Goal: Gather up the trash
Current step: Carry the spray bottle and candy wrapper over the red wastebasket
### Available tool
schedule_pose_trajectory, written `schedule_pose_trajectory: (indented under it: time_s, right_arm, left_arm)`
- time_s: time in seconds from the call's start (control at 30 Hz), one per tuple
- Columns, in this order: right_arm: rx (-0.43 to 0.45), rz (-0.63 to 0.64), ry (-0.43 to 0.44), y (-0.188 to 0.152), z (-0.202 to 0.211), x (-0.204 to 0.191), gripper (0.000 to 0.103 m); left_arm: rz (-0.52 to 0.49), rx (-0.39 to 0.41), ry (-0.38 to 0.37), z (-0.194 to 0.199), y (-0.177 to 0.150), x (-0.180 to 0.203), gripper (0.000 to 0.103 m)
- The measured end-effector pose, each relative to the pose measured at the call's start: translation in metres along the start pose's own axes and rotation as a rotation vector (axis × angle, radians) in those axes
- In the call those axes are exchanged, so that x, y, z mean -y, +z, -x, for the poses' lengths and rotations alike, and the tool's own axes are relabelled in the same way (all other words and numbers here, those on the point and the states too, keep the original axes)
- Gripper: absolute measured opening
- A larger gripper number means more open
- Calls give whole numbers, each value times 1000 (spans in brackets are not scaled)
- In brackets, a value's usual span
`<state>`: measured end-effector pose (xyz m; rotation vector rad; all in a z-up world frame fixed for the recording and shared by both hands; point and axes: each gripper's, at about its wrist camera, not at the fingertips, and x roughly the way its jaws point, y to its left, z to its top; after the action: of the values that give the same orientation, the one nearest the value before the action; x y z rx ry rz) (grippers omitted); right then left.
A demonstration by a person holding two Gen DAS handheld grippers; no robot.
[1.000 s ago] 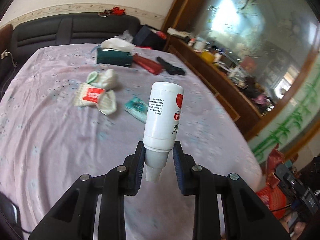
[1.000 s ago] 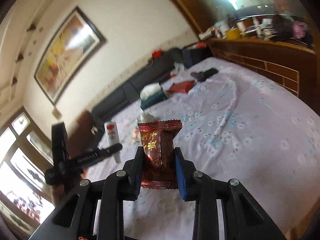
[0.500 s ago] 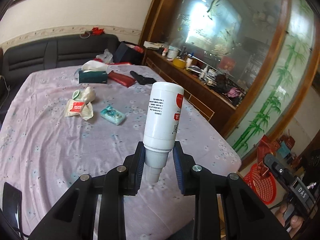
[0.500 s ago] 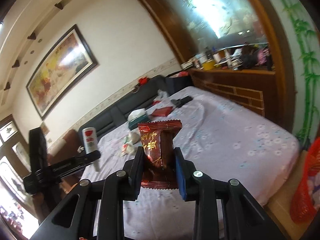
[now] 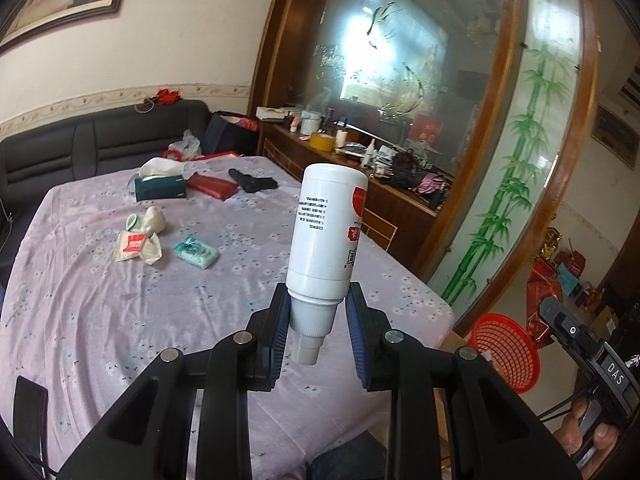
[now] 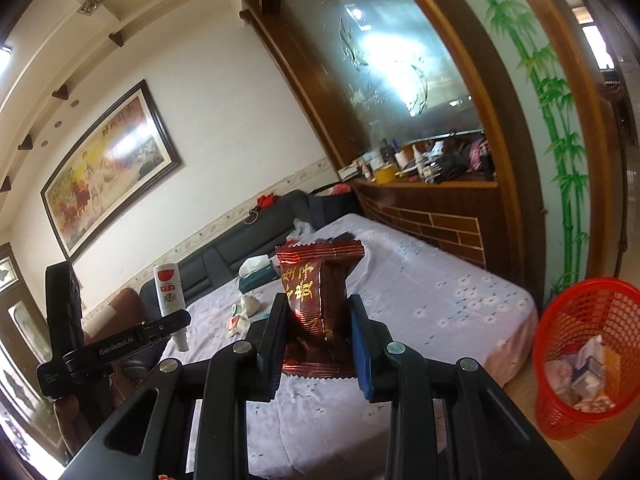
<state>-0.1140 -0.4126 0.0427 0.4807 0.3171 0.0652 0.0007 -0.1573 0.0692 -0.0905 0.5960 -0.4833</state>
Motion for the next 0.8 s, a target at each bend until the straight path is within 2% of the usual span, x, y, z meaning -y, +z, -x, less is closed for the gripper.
schedule_pose_trajectory:
  time_s: [0.33, 0.53, 0.8]
  right_arm:
    - [82, 0, -43, 4, 45, 6, 31]
    - [116, -10, -70, 4, 66, 11, 31]
    - [140, 6, -149, 7, 91, 16, 31]
  left_arm:
    - [-49, 13, -57, 14, -6, 32, 27]
    - [-95, 1, -119, 15, -15, 61, 27]
    - [-133, -26, -206, 7, -22, 94, 27]
